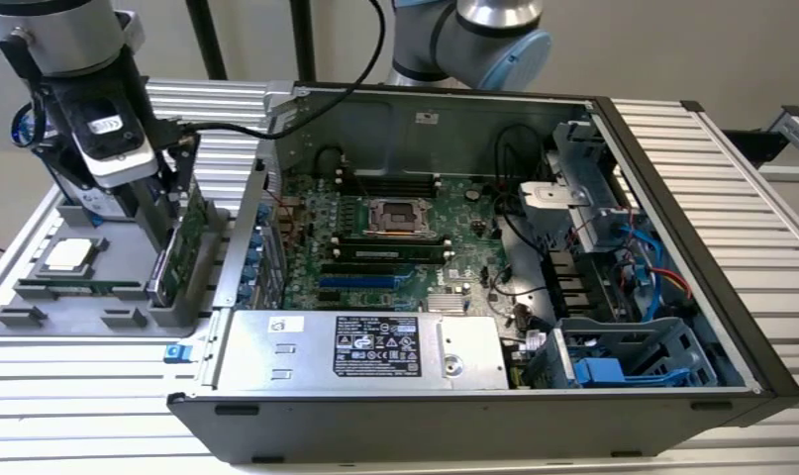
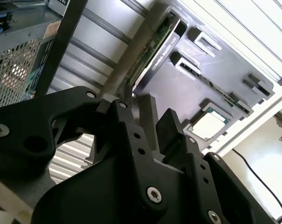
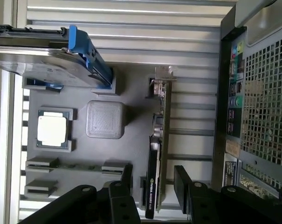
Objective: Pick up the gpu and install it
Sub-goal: 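Pick up the gpu and move the gpu toward the slot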
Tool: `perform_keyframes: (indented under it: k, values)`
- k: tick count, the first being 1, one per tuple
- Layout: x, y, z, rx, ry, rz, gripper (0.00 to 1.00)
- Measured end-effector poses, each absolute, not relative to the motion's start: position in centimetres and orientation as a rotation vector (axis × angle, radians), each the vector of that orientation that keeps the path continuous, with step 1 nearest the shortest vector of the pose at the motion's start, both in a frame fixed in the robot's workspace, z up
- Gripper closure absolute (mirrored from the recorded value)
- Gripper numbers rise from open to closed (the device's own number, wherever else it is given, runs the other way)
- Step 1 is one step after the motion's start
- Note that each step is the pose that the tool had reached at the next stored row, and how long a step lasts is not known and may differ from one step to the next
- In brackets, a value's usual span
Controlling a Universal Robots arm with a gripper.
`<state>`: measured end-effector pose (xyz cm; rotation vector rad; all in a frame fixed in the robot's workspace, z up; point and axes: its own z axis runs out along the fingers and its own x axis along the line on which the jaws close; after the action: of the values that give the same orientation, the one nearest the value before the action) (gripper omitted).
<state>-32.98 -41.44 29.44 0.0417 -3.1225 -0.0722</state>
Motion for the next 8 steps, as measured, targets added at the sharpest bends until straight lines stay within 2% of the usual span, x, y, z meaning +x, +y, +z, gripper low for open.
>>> perform_keyframes:
  k: [8]
  values:
    - [-32.62, -41.89, 28.52, 0.008, -3.123, -0.073, 0.00]
